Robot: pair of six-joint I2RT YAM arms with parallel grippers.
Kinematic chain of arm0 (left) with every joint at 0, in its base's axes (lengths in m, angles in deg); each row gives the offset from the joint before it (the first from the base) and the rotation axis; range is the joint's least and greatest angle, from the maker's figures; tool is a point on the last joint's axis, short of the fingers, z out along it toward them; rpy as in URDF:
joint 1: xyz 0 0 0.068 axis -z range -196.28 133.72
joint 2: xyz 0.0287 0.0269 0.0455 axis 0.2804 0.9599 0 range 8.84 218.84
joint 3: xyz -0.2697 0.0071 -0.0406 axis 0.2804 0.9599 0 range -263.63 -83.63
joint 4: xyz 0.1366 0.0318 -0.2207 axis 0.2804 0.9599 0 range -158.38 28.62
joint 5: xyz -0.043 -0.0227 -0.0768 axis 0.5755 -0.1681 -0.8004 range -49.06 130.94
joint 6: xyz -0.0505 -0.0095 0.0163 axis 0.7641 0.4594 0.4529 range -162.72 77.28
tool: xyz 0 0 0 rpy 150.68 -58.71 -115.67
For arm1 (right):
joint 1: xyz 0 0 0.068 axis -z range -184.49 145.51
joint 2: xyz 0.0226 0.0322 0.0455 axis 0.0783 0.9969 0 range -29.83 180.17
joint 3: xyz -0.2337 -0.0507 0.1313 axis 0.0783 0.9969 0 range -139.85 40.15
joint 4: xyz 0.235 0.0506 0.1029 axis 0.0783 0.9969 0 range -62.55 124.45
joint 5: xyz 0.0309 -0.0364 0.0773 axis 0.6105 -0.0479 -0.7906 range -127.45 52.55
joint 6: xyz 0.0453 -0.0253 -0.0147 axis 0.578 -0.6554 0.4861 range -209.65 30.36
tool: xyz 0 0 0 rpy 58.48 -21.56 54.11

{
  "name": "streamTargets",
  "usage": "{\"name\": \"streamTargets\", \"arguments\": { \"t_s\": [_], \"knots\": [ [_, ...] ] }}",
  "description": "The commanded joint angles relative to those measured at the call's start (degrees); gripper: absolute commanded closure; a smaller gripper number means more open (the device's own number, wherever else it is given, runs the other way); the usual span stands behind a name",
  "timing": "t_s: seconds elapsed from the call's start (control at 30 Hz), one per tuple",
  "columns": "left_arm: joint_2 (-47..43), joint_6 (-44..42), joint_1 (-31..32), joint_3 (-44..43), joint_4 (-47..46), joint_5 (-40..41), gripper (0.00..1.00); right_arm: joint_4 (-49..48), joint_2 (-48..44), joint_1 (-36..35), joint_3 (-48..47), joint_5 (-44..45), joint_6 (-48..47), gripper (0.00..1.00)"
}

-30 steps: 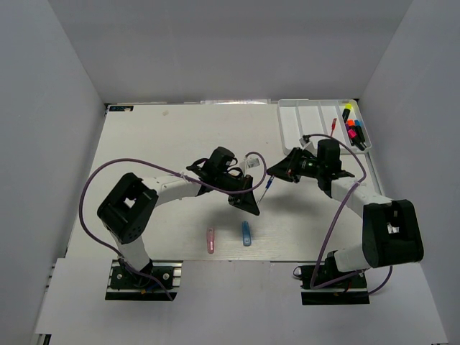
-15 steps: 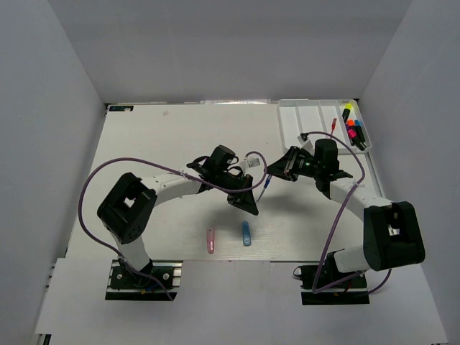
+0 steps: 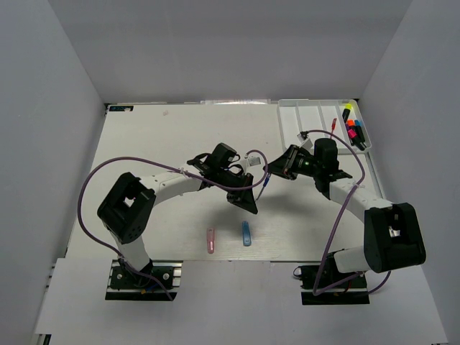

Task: Sort the stationery into containers
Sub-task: Cap the pen

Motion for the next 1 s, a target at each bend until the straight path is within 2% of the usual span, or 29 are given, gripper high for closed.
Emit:
{"name": "streamTargets", "arguments": {
  "t_s": [0.0, 0.97],
  "knots": [
    [-0.6, -0.99, -2.05, -5.63, -7.37, 6.29, 1.0, 3.44, -1.41, -3.95, 1.05, -8.2, 0.19, 1.0],
    [-0.08, -3.27, -2.58, -9.67, -4.99, 9.1, 1.0, 3.0, -1.94, -6.85, 4.04, -8.64, 1.33, 1.0]
  ]
}}
